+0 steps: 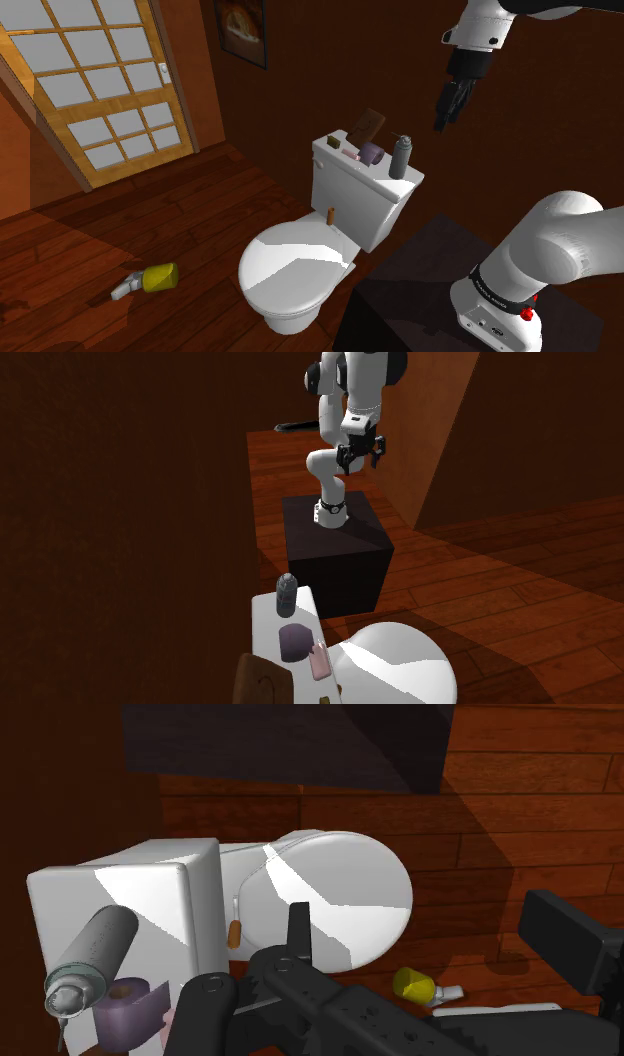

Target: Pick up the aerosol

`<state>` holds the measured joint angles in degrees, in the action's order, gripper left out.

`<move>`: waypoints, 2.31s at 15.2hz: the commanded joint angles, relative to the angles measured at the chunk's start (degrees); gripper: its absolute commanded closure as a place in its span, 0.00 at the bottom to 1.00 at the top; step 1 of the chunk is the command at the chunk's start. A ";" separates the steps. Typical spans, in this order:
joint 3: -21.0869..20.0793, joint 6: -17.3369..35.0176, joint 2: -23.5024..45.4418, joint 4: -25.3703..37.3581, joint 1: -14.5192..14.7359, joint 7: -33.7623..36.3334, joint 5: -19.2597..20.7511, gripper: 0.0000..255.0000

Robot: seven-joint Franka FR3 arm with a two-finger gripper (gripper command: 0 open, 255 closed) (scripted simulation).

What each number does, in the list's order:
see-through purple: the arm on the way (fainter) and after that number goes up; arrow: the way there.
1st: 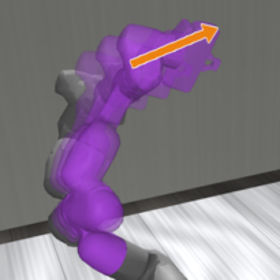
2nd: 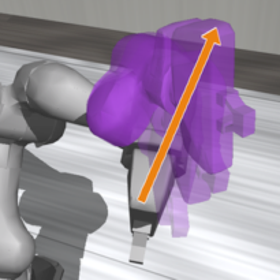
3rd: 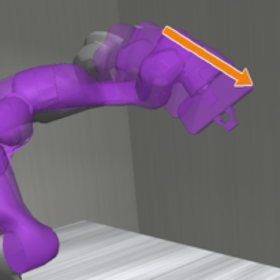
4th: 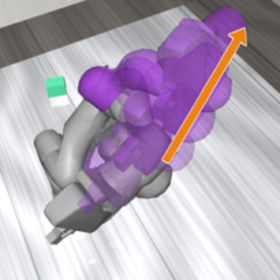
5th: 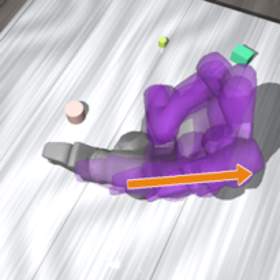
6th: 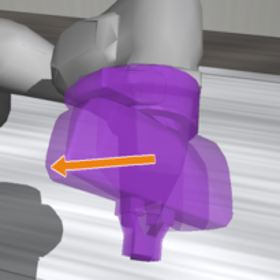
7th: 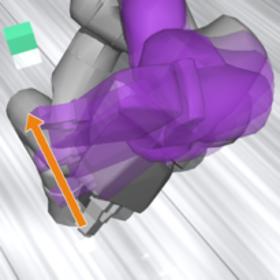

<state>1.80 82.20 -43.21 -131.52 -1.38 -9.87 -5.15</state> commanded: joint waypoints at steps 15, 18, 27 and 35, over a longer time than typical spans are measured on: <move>12.98 17.46 18.21 -0.19 -1.50 -21.42 8.26 0.00; 15.45 20.96 23.81 1.81 -1.57 -25.94 8.53 0.00; 20.90 29.05 43.04 12.12 -2.45 -40.09 4.97 0.00; 21.52 32.67 55.92 20.43 -4.78 -48.22 0.47 0.00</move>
<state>23.41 114.22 11.90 -111.21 -6.07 -57.80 -4.34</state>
